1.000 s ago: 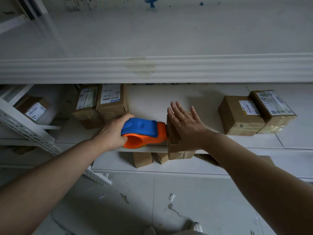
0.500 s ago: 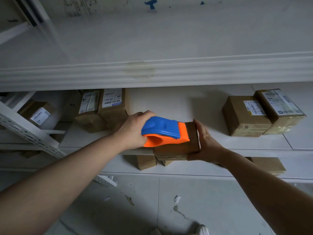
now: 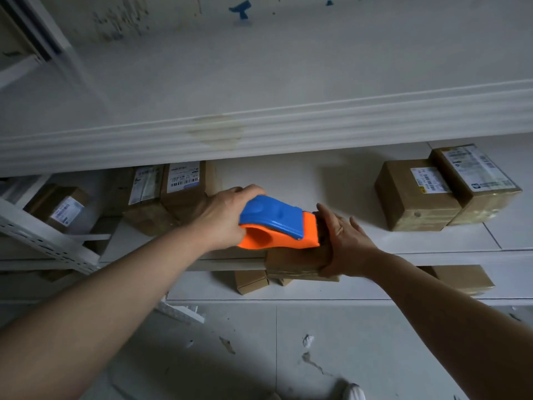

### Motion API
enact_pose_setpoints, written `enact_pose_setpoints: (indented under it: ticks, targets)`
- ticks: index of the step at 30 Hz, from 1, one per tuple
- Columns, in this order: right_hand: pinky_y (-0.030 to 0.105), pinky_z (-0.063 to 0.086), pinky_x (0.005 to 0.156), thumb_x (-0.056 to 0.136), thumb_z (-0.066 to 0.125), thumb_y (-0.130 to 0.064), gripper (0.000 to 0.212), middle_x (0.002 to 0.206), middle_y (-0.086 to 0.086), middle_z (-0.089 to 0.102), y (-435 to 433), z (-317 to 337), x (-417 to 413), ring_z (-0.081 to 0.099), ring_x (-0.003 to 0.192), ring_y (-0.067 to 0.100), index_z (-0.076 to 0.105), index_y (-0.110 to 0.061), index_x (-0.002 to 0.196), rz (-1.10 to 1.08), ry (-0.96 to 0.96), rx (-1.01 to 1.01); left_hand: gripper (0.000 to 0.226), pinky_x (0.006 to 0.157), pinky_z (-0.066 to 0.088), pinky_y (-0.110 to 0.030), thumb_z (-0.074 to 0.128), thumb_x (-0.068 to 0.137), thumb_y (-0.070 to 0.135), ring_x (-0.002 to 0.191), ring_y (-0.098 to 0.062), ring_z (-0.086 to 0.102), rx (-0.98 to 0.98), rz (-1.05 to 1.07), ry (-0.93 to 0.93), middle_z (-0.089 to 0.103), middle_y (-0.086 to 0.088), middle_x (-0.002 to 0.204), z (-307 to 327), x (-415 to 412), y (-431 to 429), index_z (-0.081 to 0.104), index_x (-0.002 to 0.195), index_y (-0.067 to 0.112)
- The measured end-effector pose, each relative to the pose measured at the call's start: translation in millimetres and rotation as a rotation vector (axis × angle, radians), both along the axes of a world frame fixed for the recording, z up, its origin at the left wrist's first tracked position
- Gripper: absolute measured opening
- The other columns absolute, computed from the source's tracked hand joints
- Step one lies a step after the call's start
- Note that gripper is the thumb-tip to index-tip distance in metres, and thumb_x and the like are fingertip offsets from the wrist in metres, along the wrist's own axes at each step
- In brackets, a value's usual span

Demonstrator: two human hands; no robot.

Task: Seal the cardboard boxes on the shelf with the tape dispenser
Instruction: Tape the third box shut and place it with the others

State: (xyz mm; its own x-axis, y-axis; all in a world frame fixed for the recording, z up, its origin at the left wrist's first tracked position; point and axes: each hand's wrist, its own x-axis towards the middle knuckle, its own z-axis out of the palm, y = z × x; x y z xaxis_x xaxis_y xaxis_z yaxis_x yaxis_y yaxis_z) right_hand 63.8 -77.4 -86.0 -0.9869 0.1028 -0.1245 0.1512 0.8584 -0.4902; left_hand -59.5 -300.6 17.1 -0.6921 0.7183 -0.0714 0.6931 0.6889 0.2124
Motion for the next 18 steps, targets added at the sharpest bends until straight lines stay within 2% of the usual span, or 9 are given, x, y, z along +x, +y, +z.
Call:
enact_pose_setpoints:
  ticks: [5, 9, 13, 16, 18]
  targets:
    - [0.048, 0.003, 0.120, 0.058, 0.086, -0.041, 0.136, 0.156, -0.004, 0.020, -2, 7, -2, 0.018, 0.144, 0.019, -0.010, -0.022, 0.152, -0.004, -0.041, 0.053, 0.073, 0.074, 0.043, -0.025, 0.066, 0.066, -0.005, 0.092, -0.021, 0.062, 0.088, 0.124, -0.091, 0.064, 0.000, 0.105, 6, -38, -76, 0.051, 0.130, 0.026]
    - [0.051, 0.002, 0.120, 0.059, 0.087, -0.042, 0.136, 0.156, -0.003, 0.020, 0, 6, -4, 0.018, 0.144, 0.020, -0.010, -0.022, 0.152, 0.000, -0.067, 0.072, 0.073, 0.076, 0.049, -0.030, 0.067, 0.067, -0.004, 0.090, -0.019, 0.061, 0.121, 0.113, -0.124, 0.063, 0.002, 0.104, -7, -47, -96, 0.048, 0.124, 0.037]
    - [0.051, 0.002, 0.120, 0.058, 0.087, -0.042, 0.136, 0.156, -0.003, 0.020, -1, 6, -4, 0.018, 0.144, 0.021, -0.010, -0.022, 0.152, 0.004, -0.069, 0.069, 0.073, 0.072, 0.044, -0.021, 0.066, 0.067, -0.006, 0.089, -0.013, 0.059, 0.149, 0.096, -0.186, 0.061, 0.005, 0.102, -22, -51, -98, 0.044, 0.109, 0.049]
    - [0.051, 0.002, 0.120, 0.057, 0.087, -0.043, 0.138, 0.156, -0.002, 0.020, 0, 4, -5, 0.018, 0.144, 0.020, -0.011, -0.021, 0.152, 0.014, -0.075, 0.077, 0.073, 0.073, 0.045, -0.022, 0.064, 0.068, -0.008, 0.092, -0.013, 0.060, 0.145, 0.097, -0.234, 0.062, 0.004, 0.103, -35, -52, -94, 0.044, 0.109, 0.048]
    - [0.049, 0.002, 0.119, 0.058, 0.087, -0.041, 0.137, 0.157, -0.002, 0.018, 0, 3, -5, 0.016, 0.145, 0.020, -0.011, -0.021, 0.152, 0.021, -0.069, 0.078, 0.072, 0.071, 0.044, -0.018, 0.063, 0.067, -0.010, 0.093, -0.016, 0.061, 0.151, 0.087, -0.234, 0.063, 0.000, 0.104, -44, -51, -90, 0.048, 0.116, 0.039]
